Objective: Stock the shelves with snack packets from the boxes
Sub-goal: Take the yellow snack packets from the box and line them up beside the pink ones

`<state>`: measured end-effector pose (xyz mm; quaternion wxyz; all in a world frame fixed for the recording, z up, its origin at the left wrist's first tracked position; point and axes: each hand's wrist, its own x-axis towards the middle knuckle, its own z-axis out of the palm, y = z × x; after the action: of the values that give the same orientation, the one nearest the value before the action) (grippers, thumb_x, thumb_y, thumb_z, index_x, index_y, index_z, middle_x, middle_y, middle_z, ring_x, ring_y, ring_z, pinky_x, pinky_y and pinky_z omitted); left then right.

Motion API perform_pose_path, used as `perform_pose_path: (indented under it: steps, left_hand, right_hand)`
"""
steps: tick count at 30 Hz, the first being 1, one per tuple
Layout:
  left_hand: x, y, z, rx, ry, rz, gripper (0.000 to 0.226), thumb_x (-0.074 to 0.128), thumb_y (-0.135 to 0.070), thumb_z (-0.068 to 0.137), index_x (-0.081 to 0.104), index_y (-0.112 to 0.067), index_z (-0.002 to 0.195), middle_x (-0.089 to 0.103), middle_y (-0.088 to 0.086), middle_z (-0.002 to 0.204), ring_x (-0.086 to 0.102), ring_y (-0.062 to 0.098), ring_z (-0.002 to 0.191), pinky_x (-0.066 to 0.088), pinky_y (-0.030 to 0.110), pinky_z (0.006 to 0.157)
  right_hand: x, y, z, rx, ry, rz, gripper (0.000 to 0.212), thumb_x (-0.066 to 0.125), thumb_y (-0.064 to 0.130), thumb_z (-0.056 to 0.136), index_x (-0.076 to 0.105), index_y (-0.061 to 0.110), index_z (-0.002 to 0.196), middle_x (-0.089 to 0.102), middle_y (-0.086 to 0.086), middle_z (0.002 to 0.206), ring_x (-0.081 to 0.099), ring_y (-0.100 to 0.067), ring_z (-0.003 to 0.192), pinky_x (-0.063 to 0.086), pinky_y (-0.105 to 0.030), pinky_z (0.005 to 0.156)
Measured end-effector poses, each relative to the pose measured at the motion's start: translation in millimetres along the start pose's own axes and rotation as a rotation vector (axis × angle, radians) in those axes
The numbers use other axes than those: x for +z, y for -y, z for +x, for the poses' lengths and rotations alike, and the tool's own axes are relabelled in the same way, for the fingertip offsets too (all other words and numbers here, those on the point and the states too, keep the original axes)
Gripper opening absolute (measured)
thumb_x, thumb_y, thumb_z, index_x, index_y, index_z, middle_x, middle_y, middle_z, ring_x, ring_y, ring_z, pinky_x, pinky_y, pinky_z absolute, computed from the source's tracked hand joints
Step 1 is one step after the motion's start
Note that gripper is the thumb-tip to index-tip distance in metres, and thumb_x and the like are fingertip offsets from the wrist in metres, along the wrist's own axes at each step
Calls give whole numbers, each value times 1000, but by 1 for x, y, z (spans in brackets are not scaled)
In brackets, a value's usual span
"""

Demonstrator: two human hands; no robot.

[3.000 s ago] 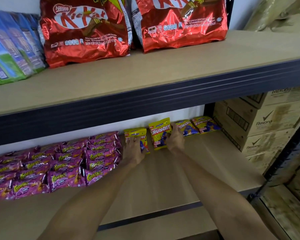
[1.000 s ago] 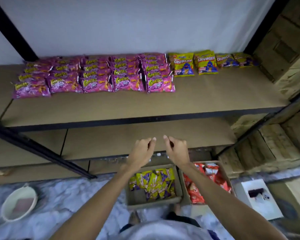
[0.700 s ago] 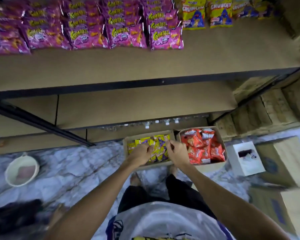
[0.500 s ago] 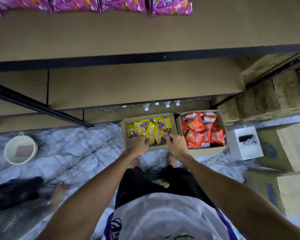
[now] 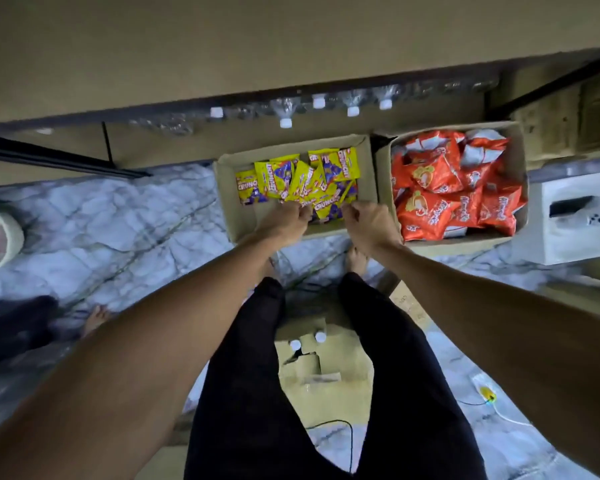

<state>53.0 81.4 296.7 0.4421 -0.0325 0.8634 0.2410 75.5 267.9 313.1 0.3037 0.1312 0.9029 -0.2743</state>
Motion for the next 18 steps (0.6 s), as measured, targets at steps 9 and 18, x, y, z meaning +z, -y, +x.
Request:
perform_pose_path:
  steps: [9, 18]
  left_hand:
    - [100, 93, 179, 2, 9, 104, 44, 32, -39, 107, 50, -8, 80, 48, 7, 70, 56, 29, 71, 36, 31, 64]
    - [141, 134, 296, 19, -84, 67, 63, 33, -51, 104, 29, -7, 149, 53, 22, 135, 57, 37, 116, 47, 40, 82]
  right_hand:
    - [140, -104, 167, -90, 49, -8, 49, 44, 39, 103, 36, 20, 58, 53, -13, 70, 54, -26, 66, 38, -33, 60]
    - [216, -154, 270, -180, -47, -72, 43, 42, 43, 105, 52, 10, 80, 64, -16, 79, 64, -40, 85, 47, -36, 65]
